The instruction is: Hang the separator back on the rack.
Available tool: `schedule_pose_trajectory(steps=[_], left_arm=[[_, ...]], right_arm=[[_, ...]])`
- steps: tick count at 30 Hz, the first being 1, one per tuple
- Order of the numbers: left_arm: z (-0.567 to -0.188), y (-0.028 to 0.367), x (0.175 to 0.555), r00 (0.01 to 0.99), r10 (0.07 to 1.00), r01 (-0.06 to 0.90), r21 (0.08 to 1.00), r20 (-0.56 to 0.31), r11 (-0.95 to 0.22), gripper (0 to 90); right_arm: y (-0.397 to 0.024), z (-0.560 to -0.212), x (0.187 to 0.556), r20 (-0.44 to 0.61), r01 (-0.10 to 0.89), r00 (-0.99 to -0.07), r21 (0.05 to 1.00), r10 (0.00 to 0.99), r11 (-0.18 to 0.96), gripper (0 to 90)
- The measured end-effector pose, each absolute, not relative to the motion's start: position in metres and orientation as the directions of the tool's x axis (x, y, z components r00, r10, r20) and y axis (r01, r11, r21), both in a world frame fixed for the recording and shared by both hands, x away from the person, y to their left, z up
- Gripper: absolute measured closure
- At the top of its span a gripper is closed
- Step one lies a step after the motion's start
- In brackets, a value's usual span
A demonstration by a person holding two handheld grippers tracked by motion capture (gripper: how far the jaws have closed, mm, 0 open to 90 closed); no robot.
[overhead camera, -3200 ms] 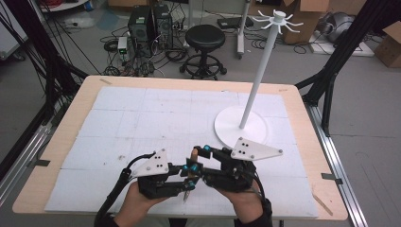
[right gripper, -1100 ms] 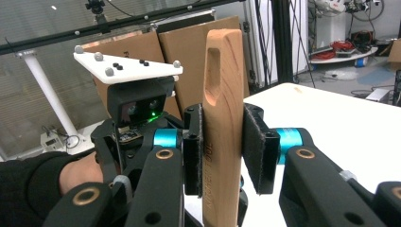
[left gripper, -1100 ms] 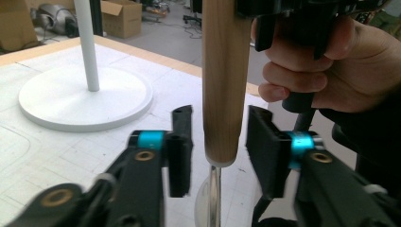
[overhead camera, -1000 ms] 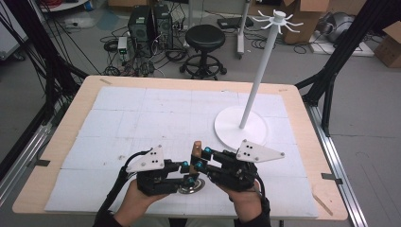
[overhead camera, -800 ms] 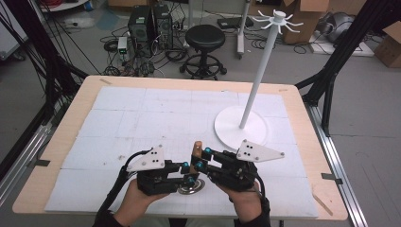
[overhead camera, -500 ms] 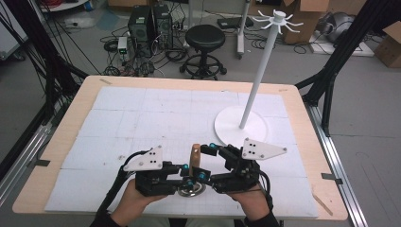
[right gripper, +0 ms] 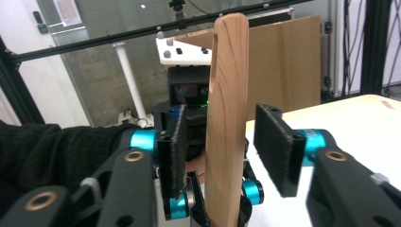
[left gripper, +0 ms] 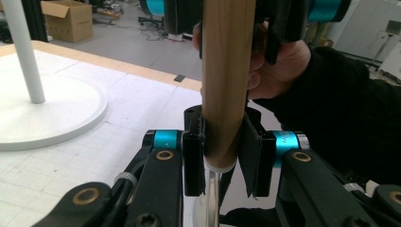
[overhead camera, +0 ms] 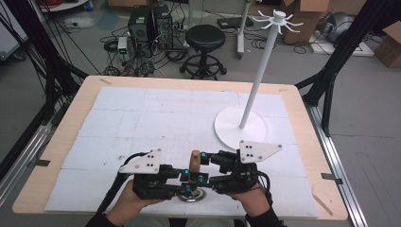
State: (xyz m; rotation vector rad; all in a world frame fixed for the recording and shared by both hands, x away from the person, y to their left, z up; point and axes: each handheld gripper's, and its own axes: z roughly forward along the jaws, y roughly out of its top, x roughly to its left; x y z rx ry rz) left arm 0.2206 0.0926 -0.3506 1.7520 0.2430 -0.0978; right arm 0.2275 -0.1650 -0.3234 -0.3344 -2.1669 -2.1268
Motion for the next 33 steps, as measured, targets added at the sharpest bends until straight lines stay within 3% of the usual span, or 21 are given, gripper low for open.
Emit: schedule_pose_trajectory(steps=[5,8,13,14,15,16,22,33], left_arm=[[-0.350,0.093,0.220,0.975,0.092,0.217,0.960,-0.204,-0.176,72.7],[-0.350,0.093,0.221,0.975,0.089,0.219,0.960,-0.206,-0.177,72.7],[-0.350,0.095,0.222,0.974,0.103,0.217,0.962,-0.202,-0.163,72.1],[-0.349,0.096,0.223,0.972,0.119,0.221,0.963,-0.204,-0.153,69.9],[-0.349,0.099,0.225,0.967,0.140,0.230,0.963,-0.211,-0.143,53.3],[-0.349,0.102,0.226,0.962,0.163,0.240,0.962,-0.218,-0.129,48.2],[-0.358,0.137,0.235,0.925,0.324,0.228,0.972,-0.198,-0.058,37.7],[-0.378,0.179,0.248,0.849,0.501,0.212,0.977,-0.170,-0.027,23.6]], right_arm=[[-0.165,-0.325,0.228,0.221,0.222,-0.973,0.975,0.069,0.004,62.8],[-0.166,-0.326,0.229,0.215,0.215,-0.975,0.977,0.062,0.002,71.3],[-0.166,-0.326,0.229,0.222,0.222,-0.973,0.975,0.070,-0.005,72.5],[-0.166,-0.326,0.230,0.219,0.218,-0.972,0.976,0.086,-0.019,72.6],[-0.169,-0.323,0.231,0.211,0.210,-0.969,0.977,0.132,-0.026,72.7],[-0.171,-0.320,0.233,0.208,0.206,-0.965,0.978,0.158,-0.030,72.7],[-0.186,-0.303,0.249,0.213,0.205,-0.941,0.977,0.262,-0.058,72.7],[-0.200,-0.265,0.285,0.154,0.151,-0.917,0.988,0.367,-0.036,72.7]])
